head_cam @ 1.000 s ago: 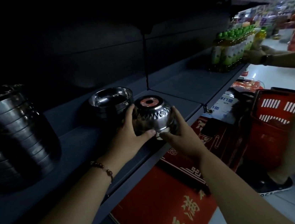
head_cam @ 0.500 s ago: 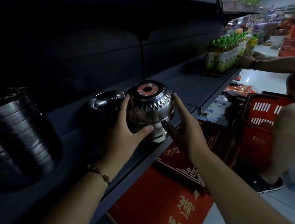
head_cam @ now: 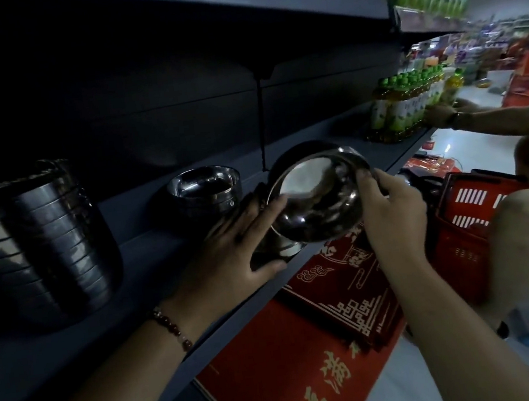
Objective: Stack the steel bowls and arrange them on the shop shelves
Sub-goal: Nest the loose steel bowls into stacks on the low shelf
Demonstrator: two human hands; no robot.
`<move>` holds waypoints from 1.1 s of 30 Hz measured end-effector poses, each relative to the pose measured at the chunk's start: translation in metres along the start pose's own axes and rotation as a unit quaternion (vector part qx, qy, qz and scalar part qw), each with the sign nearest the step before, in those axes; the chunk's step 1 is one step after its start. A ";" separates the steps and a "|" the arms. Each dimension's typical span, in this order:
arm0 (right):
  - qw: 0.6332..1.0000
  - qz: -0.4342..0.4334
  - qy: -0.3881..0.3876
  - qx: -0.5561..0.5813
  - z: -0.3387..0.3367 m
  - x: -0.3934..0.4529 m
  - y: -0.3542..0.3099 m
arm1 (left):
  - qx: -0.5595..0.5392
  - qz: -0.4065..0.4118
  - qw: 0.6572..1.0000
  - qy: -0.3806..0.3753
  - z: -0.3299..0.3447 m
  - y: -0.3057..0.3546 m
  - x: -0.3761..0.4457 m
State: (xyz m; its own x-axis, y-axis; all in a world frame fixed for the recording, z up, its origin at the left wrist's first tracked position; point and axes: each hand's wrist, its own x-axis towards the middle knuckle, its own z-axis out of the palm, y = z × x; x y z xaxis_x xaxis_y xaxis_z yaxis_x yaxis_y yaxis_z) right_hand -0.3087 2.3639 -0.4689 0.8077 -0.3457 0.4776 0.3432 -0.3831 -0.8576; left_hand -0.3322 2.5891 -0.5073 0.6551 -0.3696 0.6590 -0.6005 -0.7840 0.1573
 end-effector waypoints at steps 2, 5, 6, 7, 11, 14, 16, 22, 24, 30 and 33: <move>1.000 0.023 -0.006 -0.005 -0.003 0.000 -0.002 | 0.010 0.022 1.000 0.019 0.002 0.002 0.002; 0.995 0.088 -0.049 0.005 -0.003 0.000 -0.004 | -0.064 -0.012 0.998 0.018 0.002 0.006 0.003; 0.991 0.113 -0.066 0.018 -0.003 -0.001 -0.005 | -0.092 -0.032 0.995 0.016 0.000 0.008 0.003; 0.987 0.138 -0.079 0.037 -0.004 -0.002 -0.007 | -0.115 -0.053 0.992 0.011 -0.002 0.010 0.002; 0.975 0.165 -0.106 0.109 -0.005 -0.006 -0.016 | -0.279 -0.157 0.947 0.018 0.003 0.016 0.000; 0.987 0.079 -0.132 0.054 0.001 -0.013 -0.021 | -0.341 -0.220 0.912 0.060 0.008 0.012 0.000; 0.985 0.022 -0.170 0.001 0.007 -0.018 -0.025 | -0.349 -0.239 0.901 0.095 0.008 0.005 0.002; 0.961 -0.117 -0.233 -0.097 0.030 -0.026 -0.030 | -0.370 -0.266 0.878 0.149 -0.003 -0.007 0.007; 0.964 -0.148 -0.211 -0.068 0.043 -0.025 -0.033 | -0.369 -0.271 0.874 0.162 -0.009 -0.013 0.008; 0.959 -0.102 -0.262 0.042 0.090 0.000 -0.036 | -0.319 -0.298 0.875 0.208 -0.021 -0.048 0.014; 0.957 -0.092 -0.267 0.061 0.118 0.016 -0.031 | -0.273 -0.308 0.883 0.225 -0.019 -0.068 0.021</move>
State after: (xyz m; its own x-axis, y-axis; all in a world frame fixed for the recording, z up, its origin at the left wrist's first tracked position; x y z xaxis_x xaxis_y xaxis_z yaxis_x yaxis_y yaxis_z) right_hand -0.2503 2.4712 -0.4575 0.8472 0.2168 0.4851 0.5300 -0.2808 -0.8001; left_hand -0.2865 2.6443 -0.4897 0.7599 0.3751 0.5310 -0.4062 -0.3638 0.8383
